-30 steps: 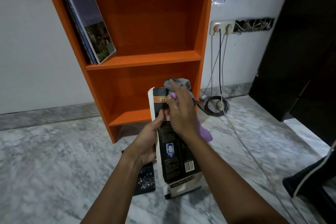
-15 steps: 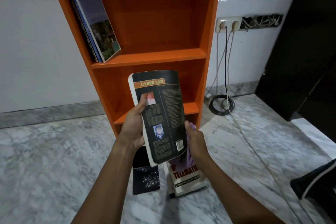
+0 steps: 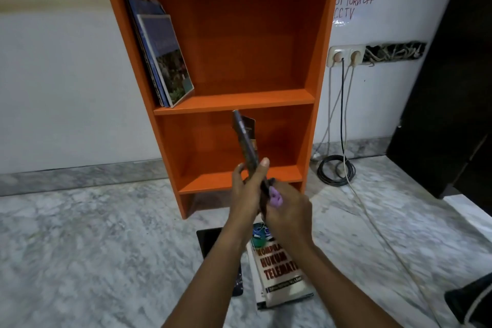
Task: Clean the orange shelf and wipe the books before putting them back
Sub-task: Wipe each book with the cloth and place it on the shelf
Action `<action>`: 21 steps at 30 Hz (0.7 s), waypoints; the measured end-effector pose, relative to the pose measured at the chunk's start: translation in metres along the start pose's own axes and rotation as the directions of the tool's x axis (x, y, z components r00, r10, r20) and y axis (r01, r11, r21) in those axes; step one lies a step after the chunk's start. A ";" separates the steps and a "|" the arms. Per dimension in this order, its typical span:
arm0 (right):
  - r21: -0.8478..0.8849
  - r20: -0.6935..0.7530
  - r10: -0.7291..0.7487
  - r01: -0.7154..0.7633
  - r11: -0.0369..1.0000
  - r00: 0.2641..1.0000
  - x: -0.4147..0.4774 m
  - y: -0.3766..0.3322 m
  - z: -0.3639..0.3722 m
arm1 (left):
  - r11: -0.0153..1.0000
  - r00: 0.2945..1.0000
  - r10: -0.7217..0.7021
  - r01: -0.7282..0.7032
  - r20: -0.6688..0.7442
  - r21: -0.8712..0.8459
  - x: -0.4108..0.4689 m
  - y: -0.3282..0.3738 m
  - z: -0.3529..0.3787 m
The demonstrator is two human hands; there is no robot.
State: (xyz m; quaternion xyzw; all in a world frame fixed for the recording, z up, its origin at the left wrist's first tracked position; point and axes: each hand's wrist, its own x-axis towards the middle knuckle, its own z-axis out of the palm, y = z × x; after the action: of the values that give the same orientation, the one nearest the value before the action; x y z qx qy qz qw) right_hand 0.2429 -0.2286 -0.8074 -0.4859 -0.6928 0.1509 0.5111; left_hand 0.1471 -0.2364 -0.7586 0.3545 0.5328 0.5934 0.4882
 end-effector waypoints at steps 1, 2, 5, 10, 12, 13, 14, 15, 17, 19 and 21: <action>-0.057 0.011 -0.053 0.053 0.997 0.999 -0.009 -0.001 0.005 | 0.998 1.000 -0.019 0.020 0.016 -0.051 0.004 0.000 -0.001; -0.064 0.034 -0.079 0.081 0.995 0.996 -0.015 -0.002 0.009 | 0.996 1.000 -0.030 0.030 -0.002 -0.084 0.008 0.002 -0.004; 0.077 0.186 -0.065 0.052 0.996 0.980 -0.023 -0.006 0.016 | 0.966 0.994 -0.106 0.097 -0.025 -0.241 0.011 0.012 -0.022; 0.188 0.176 0.215 -0.247 0.950 0.961 0.020 -0.007 0.005 | 0.948 0.982 -0.124 0.161 0.145 -0.276 -0.007 0.033 -0.031; 0.402 0.237 0.304 -0.378 0.834 0.923 0.043 -0.009 -0.008 | 0.967 0.972 -0.094 0.140 0.214 -0.211 -0.012 0.045 -0.033; 0.482 0.295 0.302 -0.414 0.772 0.907 0.054 -0.009 -0.016 | 0.976 0.966 -0.086 0.131 0.242 -0.174 -0.012 0.054 -0.035; 0.535 0.341 0.274 -0.425 0.730 0.899 0.065 -0.010 -0.024 | 0.984 0.959 -0.077 0.117 0.274 -0.133 -0.009 0.064 -0.039; 0.566 0.370 0.243 -0.425 0.706 0.896 0.075 -0.013 -0.031 | 0.990 0.954 -0.073 0.104 0.291 -0.091 -0.006 0.078 -0.042; 0.638 0.376 0.210 -0.417 0.647 0.902 0.097 -0.023 -0.041 | 0.999 0.953 -0.046 0.038 0.298 0.033 0.009 0.107 -0.053; 0.692 0.330 0.184 -0.370 0.620 0.926 0.120 -0.031 -0.044 | 0.961 0.956 -0.048 -0.035 0.290 0.274 0.029 0.133 -0.064; 0.697 0.242 0.145 -0.276 0.662 0.959 0.147 -0.042 -0.040 | 0.867 0.938 -0.085 -0.096 0.335 0.488 0.048 0.159 -0.076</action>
State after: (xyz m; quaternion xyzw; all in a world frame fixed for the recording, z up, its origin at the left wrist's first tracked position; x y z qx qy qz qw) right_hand 0.2551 -0.1387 -0.6781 -0.3074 -0.5554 0.5099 0.5806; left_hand 0.0303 -0.2050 -0.6211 0.5684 0.5722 0.3658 0.4645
